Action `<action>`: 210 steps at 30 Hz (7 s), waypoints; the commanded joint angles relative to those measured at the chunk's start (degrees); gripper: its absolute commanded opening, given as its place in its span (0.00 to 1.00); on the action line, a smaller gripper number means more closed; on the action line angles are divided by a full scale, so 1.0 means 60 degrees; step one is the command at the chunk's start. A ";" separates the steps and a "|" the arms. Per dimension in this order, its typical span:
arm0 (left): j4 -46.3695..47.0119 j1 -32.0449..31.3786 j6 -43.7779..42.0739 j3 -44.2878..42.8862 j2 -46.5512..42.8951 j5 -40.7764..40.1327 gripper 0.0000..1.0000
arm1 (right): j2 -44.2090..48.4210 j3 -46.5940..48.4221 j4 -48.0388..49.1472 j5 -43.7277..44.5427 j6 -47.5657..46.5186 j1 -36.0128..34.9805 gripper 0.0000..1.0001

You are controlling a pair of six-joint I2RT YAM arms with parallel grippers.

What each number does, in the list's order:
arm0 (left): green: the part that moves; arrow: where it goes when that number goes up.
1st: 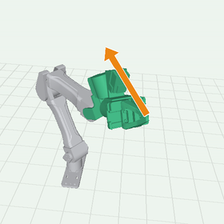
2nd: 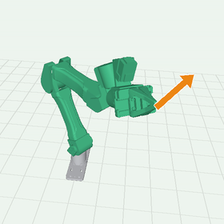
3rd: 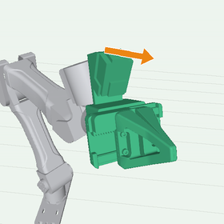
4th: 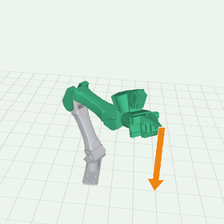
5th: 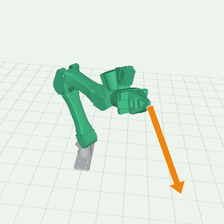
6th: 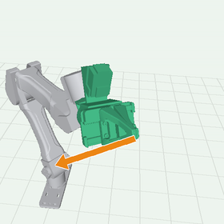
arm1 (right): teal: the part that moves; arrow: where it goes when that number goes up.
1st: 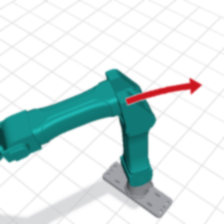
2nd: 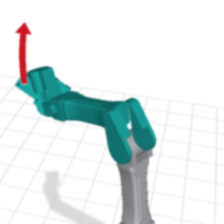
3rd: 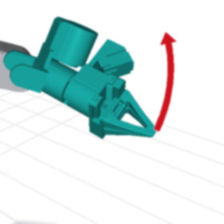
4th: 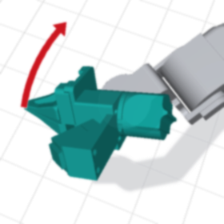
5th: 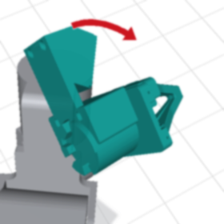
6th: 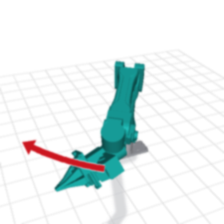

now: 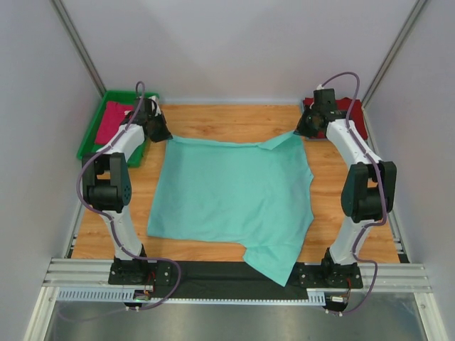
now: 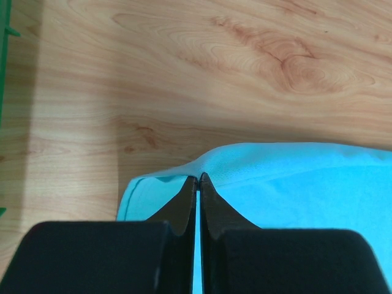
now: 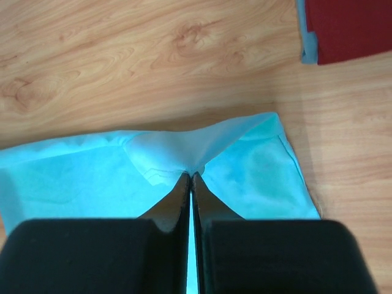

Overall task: Fold and stack the t-shirts
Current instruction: Fold the tshirt

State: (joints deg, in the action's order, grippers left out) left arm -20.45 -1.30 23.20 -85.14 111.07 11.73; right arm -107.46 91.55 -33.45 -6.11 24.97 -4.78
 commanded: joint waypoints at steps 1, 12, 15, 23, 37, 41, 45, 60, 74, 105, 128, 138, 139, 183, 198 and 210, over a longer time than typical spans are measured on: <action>-0.0443 0.0056 -0.0380 -0.0326 -0.0244 -0.0064 0.00 | 0.1121 0.0124 -0.0912 -0.0095 0.0027 0.0034 0.00; -0.3314 0.0070 -0.0747 -0.0736 -0.0493 -0.0692 0.00 | 0.3421 -0.2249 -0.2875 -0.0652 0.0891 0.0034 0.00; -0.4090 0.0070 -0.0864 -0.0882 -0.0465 -0.0841 0.00 | 0.3832 -0.2747 -0.3155 -0.0974 0.0994 0.0034 0.00; -0.4679 0.0070 -0.1274 -0.0168 -0.0712 -0.0973 0.00 | 0.4448 -0.4211 -0.3389 -0.1604 0.1259 0.0034 0.00; -0.4664 0.0070 -0.1201 0.0728 -0.1021 -0.0987 0.00 | 0.5429 -0.5369 -0.3727 -0.1296 0.0980 0.0034 0.00; -0.4707 0.0056 -0.1230 0.0787 -0.0831 -0.1032 0.00 | 0.5327 -0.5955 -0.3317 -0.1706 0.1169 0.0020 0.00; -0.4634 0.0070 -0.1201 0.0860 -0.0641 -0.1090 0.00 | 0.5269 -0.6293 -0.3082 -0.1912 0.1331 0.0034 0.00; -0.4487 0.0041 -0.1099 0.1212 -0.0435 -0.1630 0.09 | 0.5020 -0.6995 -0.2716 -0.2055 0.1185 0.0034 0.01; -0.4342 -0.0735 -0.0644 0.1199 -0.2373 -0.0886 0.47 | 0.2825 -0.3792 -0.1896 -0.1267 0.0584 0.1132 0.51; -0.4444 0.0085 -0.0073 -0.0634 0.1894 -0.1003 0.29 | -0.1117 -0.2618 0.1121 -0.1735 0.0864 0.1982 0.00; -0.3975 -0.1497 0.0351 0.3145 -0.4521 0.0843 0.45 | 0.2398 -0.3832 -0.1501 -0.0714 -0.1274 -0.2219 0.54; -0.4370 -0.1629 0.0499 0.4169 -0.6044 0.0682 0.42 | 0.0538 -0.2382 -0.2349 0.3636 -0.2111 -0.5221 0.52; -0.4385 -0.1629 0.0484 0.4273 -0.6161 0.0639 0.42 | 0.0522 -0.2396 -0.2320 0.3829 -0.2097 -0.5399 0.52; -0.3832 -0.1600 -0.0102 0.4420 -0.5534 0.2247 0.38 | 0.0271 0.0198 -0.3316 0.3559 -0.1764 -0.4141 0.57; -0.2803 -0.2286 0.0351 0.4582 -0.4918 0.3290 0.38 | 0.1959 -0.4140 0.0492 -0.1486 -0.0104 -0.4155 0.36; -0.3418 -0.2640 0.0118 0.4215 -0.4917 0.2836 0.38 | 0.1547 -0.4783 0.1282 0.0195 -0.0133 -0.4141 0.29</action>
State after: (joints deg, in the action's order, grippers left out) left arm -39.31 -17.15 25.08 -57.71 83.05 29.26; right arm -99.31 64.55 -30.13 -9.74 24.01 -29.65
